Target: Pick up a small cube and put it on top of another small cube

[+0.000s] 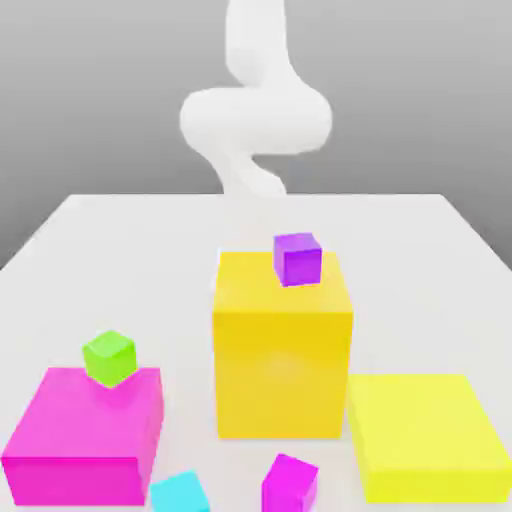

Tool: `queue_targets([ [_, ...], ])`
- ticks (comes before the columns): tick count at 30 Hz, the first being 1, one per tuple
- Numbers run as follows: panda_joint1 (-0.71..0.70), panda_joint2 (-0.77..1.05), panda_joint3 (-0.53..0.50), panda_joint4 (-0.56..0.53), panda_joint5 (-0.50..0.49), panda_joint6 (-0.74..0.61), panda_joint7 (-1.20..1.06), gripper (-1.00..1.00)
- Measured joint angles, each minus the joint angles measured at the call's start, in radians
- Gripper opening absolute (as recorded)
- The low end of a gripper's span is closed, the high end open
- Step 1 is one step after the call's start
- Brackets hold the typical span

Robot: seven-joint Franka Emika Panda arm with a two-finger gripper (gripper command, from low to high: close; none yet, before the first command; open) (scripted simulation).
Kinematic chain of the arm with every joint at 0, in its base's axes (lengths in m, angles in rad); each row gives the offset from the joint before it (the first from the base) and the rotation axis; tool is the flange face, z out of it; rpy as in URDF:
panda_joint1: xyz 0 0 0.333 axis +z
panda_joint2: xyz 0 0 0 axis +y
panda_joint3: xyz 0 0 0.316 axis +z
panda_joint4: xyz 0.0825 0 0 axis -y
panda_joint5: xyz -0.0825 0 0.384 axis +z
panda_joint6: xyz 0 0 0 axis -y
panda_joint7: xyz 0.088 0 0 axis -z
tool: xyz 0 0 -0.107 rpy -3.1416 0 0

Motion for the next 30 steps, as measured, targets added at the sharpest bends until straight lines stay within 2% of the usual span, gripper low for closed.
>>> queue_targets([
  [11, 0.108, 0.406, -0.155, -0.01, 0.124, 0.115, -0.305, 0.0],
  [19, 0.116, 0.695, -0.196, -0.017, 0.207, 0.198, -0.519, 0.0],
  [30, 0.069, 1.065, -0.199, -0.026, 0.175, 0.349, -0.693, 0.0],
])
